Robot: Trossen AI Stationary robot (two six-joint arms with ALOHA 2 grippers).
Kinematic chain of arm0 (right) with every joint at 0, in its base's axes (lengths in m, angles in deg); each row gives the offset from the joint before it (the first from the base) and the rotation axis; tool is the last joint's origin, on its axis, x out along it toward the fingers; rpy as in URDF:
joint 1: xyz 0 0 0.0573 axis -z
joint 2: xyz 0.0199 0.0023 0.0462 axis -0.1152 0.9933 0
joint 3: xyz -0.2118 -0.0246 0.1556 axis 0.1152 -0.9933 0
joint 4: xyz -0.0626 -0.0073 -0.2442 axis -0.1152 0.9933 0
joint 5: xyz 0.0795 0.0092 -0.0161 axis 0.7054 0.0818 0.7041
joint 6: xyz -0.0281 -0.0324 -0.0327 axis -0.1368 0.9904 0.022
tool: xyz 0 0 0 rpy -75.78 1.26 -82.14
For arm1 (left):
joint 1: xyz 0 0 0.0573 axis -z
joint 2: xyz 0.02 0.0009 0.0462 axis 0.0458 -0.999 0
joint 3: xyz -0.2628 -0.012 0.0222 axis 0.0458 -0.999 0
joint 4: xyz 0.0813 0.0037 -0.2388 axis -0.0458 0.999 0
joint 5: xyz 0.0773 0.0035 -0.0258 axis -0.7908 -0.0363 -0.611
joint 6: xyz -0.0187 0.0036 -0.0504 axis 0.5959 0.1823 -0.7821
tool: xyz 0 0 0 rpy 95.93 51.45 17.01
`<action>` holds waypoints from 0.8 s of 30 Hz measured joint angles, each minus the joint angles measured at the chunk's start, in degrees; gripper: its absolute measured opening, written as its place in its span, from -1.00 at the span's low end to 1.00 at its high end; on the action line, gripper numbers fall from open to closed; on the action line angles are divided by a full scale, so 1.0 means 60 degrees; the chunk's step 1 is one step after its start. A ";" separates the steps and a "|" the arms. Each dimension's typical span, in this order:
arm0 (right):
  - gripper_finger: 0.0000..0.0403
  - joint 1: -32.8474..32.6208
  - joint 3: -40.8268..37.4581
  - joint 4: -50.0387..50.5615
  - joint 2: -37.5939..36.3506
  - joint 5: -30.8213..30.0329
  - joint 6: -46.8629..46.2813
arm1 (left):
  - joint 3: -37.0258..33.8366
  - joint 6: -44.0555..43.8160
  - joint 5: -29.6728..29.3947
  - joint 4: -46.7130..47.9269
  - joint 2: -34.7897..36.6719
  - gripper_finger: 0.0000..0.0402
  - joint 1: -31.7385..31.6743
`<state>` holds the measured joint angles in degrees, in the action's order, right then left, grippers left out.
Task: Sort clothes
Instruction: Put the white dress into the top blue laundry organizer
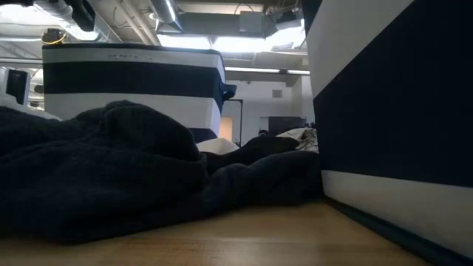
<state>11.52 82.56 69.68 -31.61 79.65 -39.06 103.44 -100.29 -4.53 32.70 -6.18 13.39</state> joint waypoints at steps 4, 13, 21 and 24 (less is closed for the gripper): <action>-0.83 0.0000 0.0000 -0.0001 0.0001 0.0002 0.0004 | 0.0630 0.0315 0.0000 0.0144 -0.0824 -0.97 0.0000; -0.83 0.0000 0.0000 0.0004 0.0003 0.0000 0.0287 | 0.2737 0.0768 -0.0085 0.1217 -0.3187 -0.97 0.0000; -0.83 0.0000 0.0000 0.0011 0.0004 0.0000 0.0299 | 0.4579 0.0699 -0.0120 0.2837 -0.5163 -0.97 0.0000; -0.83 0.0000 0.0000 0.0021 0.0002 0.0000 0.0305 | 0.5001 0.0593 -0.0120 0.3350 -0.5698 -0.97 0.0000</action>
<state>11.52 82.56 69.80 -31.60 79.65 -37.23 133.45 -96.73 -5.25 52.80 -40.37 13.39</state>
